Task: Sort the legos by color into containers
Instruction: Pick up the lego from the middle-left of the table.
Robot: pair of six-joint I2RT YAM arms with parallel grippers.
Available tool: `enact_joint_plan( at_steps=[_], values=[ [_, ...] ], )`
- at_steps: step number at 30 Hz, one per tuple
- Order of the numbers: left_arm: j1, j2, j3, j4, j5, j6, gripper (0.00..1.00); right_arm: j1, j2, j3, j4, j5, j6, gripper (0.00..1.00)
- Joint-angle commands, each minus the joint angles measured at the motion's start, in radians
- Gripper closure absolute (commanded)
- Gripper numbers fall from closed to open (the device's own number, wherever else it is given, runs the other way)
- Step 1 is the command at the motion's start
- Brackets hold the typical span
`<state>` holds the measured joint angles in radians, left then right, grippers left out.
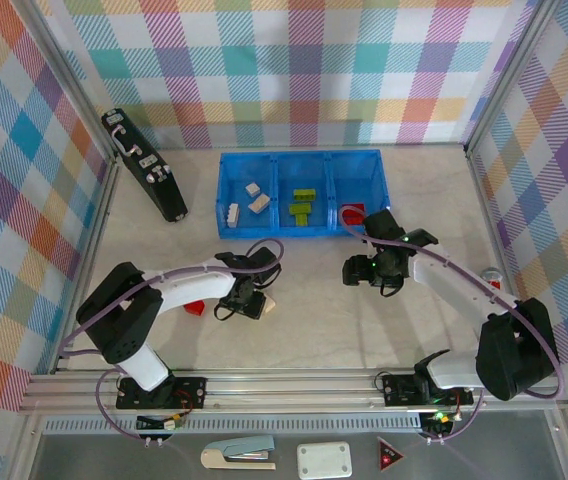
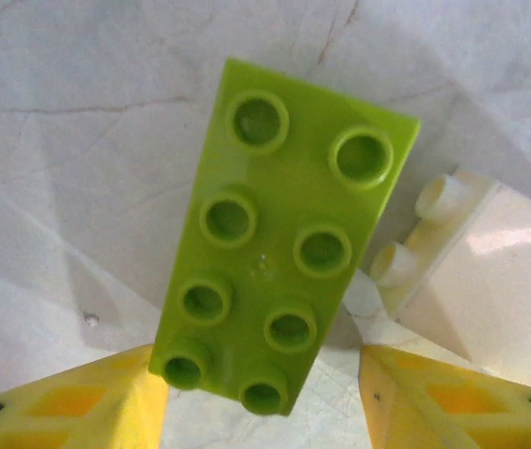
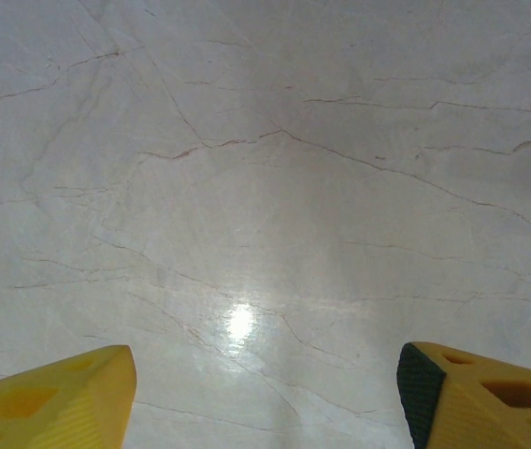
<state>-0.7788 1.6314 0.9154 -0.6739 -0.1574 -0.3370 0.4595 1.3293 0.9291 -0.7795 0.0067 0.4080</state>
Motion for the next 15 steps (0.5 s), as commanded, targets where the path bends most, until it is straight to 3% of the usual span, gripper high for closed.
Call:
enact_joint_plan(
  at_steps=[1,15],
  values=[
    [0.026,0.032,0.039,0.027,-0.035,0.035,0.46,0.007,-0.024,-0.002,-0.027,0.004,0.016,0.25],
    [0.057,0.065,0.096,0.024,-0.011,0.069,0.63,0.007,-0.033,0.008,-0.048,0.014,0.023,0.25]
  ],
)
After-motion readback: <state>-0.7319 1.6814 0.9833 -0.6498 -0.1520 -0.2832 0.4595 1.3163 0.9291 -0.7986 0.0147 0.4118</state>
